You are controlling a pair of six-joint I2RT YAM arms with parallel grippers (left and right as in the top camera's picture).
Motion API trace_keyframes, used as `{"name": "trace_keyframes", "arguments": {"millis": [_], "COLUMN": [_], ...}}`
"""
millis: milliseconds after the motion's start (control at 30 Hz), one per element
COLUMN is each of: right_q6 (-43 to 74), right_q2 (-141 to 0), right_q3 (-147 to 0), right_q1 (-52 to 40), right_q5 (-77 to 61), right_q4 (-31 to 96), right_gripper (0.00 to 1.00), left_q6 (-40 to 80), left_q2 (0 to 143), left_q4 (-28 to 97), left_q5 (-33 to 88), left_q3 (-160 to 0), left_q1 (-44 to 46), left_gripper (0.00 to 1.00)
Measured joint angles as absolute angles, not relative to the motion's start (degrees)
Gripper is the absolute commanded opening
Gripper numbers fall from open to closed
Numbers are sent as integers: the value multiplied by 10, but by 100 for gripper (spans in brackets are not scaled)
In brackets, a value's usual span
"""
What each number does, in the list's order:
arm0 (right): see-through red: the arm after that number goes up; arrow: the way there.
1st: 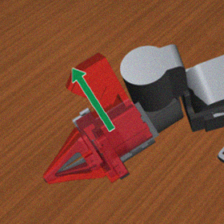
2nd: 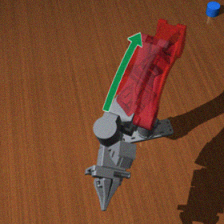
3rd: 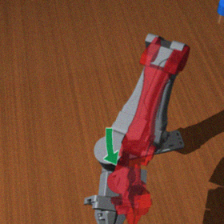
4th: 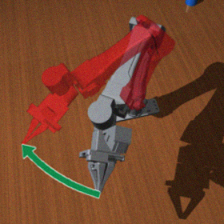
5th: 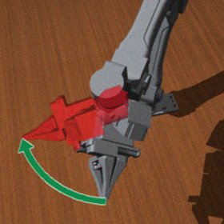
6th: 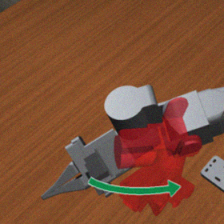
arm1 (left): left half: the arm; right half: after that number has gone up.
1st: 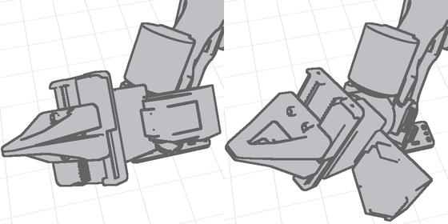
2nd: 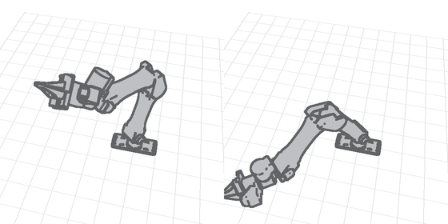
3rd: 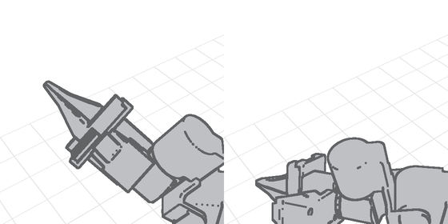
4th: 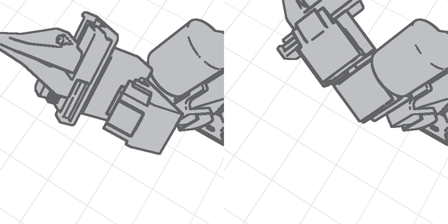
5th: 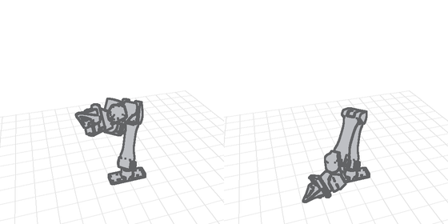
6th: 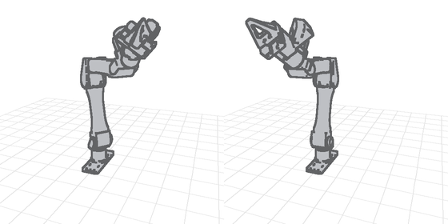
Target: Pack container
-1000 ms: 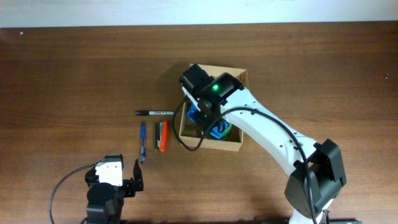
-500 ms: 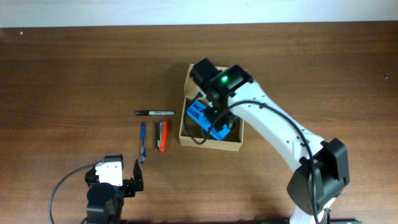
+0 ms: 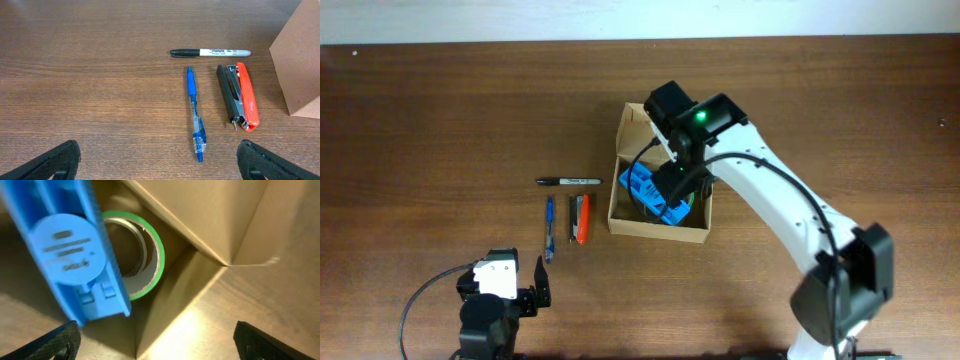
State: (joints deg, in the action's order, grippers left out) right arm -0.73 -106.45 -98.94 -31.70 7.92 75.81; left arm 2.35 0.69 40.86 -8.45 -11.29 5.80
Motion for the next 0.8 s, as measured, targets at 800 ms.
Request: {"name": "trace_keyframes", "arguments": {"millis": [800], "right_q6": [-6], "right_q2": [-393], "right_q3": [-633], "right_q1": [-299], "right_q5": [77], "right_q4": [611], "right_gripper": [100], "left_q6": [23], "left_q2": [6], "left_q4": [409], "left_q5": [-84], "left_q3": [-113], "left_q1": [58], "left_gripper": [99]}}
